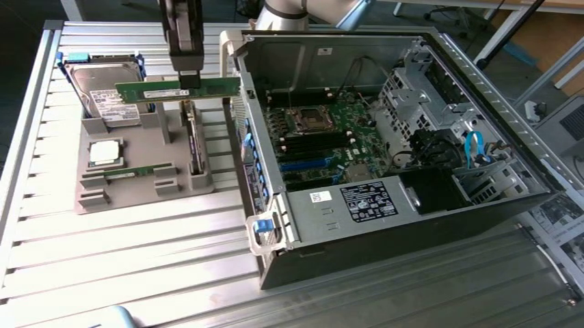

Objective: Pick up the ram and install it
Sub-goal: 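Pick up the ram and move it above insertion slot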

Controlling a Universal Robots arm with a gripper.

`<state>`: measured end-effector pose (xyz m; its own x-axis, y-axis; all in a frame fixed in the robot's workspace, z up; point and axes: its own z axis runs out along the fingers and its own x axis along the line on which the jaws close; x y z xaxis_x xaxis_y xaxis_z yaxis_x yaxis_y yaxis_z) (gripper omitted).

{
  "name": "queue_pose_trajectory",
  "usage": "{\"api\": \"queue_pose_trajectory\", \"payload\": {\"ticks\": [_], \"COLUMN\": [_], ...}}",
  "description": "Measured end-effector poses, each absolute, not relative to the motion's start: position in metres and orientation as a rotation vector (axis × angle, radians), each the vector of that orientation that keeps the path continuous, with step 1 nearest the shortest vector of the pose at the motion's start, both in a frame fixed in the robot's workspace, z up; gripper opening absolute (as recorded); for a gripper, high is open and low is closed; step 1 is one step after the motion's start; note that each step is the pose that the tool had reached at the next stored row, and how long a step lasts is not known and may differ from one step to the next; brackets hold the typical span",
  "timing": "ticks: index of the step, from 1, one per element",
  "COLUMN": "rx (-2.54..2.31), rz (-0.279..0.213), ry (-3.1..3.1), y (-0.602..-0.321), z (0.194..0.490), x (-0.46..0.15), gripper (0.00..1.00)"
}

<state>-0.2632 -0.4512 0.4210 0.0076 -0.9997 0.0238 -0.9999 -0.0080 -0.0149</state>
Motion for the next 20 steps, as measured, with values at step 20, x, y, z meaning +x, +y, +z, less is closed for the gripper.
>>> {"api": "queue_pose_trajectory", "payload": {"ticks": [20], "rx": [2.225], "rz": [0.044], "ry": [-2.208], "y": [-0.451], "z": [0.421], "x": [-0.244], "gripper": [0.12]}}
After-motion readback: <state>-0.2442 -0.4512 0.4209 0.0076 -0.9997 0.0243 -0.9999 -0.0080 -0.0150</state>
